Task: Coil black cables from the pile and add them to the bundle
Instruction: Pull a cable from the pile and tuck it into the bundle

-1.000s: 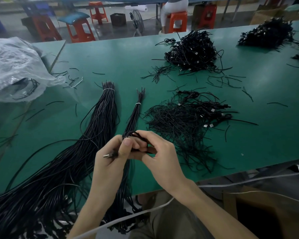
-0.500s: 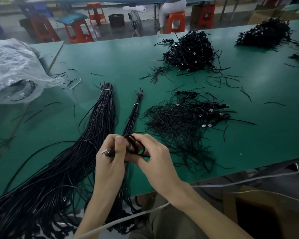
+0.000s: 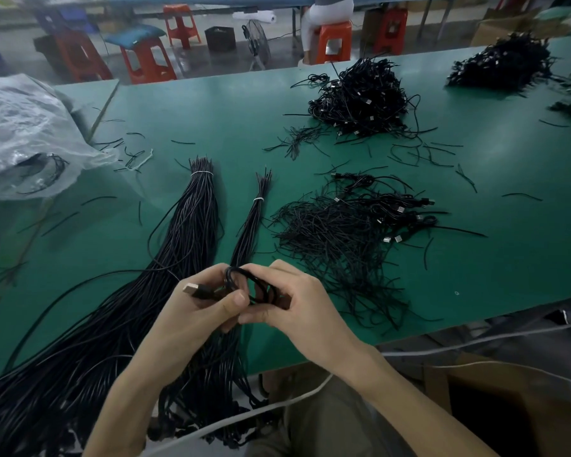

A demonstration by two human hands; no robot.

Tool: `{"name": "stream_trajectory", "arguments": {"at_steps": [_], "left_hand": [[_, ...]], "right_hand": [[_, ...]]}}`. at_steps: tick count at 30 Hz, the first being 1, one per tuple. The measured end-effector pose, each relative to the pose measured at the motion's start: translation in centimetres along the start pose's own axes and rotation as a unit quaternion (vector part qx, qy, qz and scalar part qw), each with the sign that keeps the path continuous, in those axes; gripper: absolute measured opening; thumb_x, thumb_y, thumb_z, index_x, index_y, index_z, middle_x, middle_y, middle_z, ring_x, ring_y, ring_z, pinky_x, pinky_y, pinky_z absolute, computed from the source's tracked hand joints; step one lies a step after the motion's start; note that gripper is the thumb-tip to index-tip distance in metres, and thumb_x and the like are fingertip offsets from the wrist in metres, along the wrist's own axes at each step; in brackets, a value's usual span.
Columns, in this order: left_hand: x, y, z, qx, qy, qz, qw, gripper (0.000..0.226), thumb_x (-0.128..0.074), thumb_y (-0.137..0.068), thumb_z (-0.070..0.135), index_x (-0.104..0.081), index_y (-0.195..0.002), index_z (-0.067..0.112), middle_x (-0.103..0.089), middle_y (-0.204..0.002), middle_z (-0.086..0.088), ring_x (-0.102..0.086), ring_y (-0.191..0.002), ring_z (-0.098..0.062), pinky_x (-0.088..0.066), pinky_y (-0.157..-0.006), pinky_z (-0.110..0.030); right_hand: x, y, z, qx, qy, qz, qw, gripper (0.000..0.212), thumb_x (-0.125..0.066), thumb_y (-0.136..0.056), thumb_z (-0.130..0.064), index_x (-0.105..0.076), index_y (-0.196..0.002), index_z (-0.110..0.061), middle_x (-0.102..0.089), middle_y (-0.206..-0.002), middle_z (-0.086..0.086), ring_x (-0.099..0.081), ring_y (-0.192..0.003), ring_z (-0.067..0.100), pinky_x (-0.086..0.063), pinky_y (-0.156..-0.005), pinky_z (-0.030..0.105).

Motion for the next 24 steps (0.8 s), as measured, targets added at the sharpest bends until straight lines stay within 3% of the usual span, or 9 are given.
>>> {"name": "stream_trajectory", "arguments": {"at_steps": [4,7,10,13,16,20,24], "left_hand": [[0.3,0.1,-0.9,0.055,-0.015,-0.002,0.998,0.029,-0.085,-0.084,0.029,-0.072,-0.097,0.007,-0.069,-0.082,-0.012,-0.065,-0.075,-0.021,-0.055,-0.069,-0.024],[0.8,0.3,-1.8,0.101,-0.031,0.036,0.994,0.035,-0.082,-0.078,0.020,-0.068,-0.104,0.002,-0.073,-0.086,-0.015,-0.071,-0.077,-0.027,-0.059,-0.073,-0.027],[1.1,0.2,-2.3,0.121,-0.077,0.053,0.988,0.043,-0.084,-0.072,0.025,-0.067,-0.107,0.007,-0.074,-0.088,-0.018,-0.075,-0.079,-0.030,-0.062,-0.077,-0.030],[1.1,-0.1,-2.7,0.125,-0.098,0.067,0.985,0.046,-0.084,-0.068,0.023,-0.067,-0.109,0.009,-0.075,-0.087,-0.016,-0.076,-0.079,-0.031,-0.063,-0.075,-0.033],[0.6,-0.7,-2.9,0.111,-0.170,0.067,0.977,0.034,-0.080,-0.081,0.020,-0.066,-0.112,0.018,-0.075,-0.088,-0.011,-0.075,-0.072,-0.024,-0.063,-0.073,-0.037],[-0.3,-1.3,-3.4,0.099,-0.294,0.036,0.950,0.017,-0.069,-0.098,0.018,-0.063,-0.111,0.027,-0.071,-0.087,0.000,-0.067,-0.065,-0.011,-0.053,-0.062,-0.021],[-1.1,-1.6,-3.5,0.096,-0.331,0.002,0.939,0.010,-0.063,-0.101,0.021,-0.062,-0.111,0.024,-0.071,-0.082,0.004,-0.061,-0.065,0.000,-0.047,-0.061,-0.016]], "right_hand": [[-0.2,0.3,0.1,0.012,0.067,-0.020,0.997,0.046,-0.076,-0.089,-0.025,-0.064,-0.133,-0.028,-0.053,-0.095,-0.014,-0.056,-0.092,0.006,-0.041,-0.084,0.013],[-0.4,0.4,0.4,0.017,0.138,-0.043,0.989,0.046,-0.070,-0.094,-0.023,-0.059,-0.139,-0.023,-0.045,-0.093,-0.016,-0.052,-0.086,0.006,-0.045,-0.082,0.022],[-0.7,0.4,0.6,0.040,0.242,-0.068,0.967,0.045,-0.065,-0.099,-0.023,-0.053,-0.142,-0.016,-0.047,-0.102,-0.006,-0.053,-0.088,0.014,-0.052,-0.080,0.037],[-1.1,0.5,0.7,0.076,0.336,-0.083,0.935,0.045,-0.063,-0.101,-0.013,-0.049,-0.144,-0.013,-0.050,-0.112,-0.001,-0.052,-0.102,0.013,-0.054,-0.080,0.035],[-1.4,0.4,1.7,0.055,0.364,-0.100,0.924,0.040,-0.058,-0.103,-0.010,-0.046,-0.142,-0.010,-0.048,-0.117,0.001,-0.053,-0.109,0.017,-0.055,-0.083,0.034],[-1.8,0.3,3.4,0.021,0.409,-0.128,0.903,0.036,-0.049,-0.097,0.006,-0.047,-0.129,-0.009,-0.048,-0.113,0.005,-0.052,-0.102,0.020,-0.052,-0.077,0.033],[-2.0,0.7,3.9,0.032,0.446,-0.145,0.883,0.025,-0.047,-0.098,0.004,-0.046,-0.118,-0.011,-0.050,-0.107,0.006,-0.051,-0.094,0.022,-0.039,-0.066,0.031]]}}
Point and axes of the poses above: each hand's wrist, its own y-axis away from the middle knuckle, its own x-axis out of the back of the hand, z = x × y, the point moved 6 cm from there along -y, towards the middle knuckle
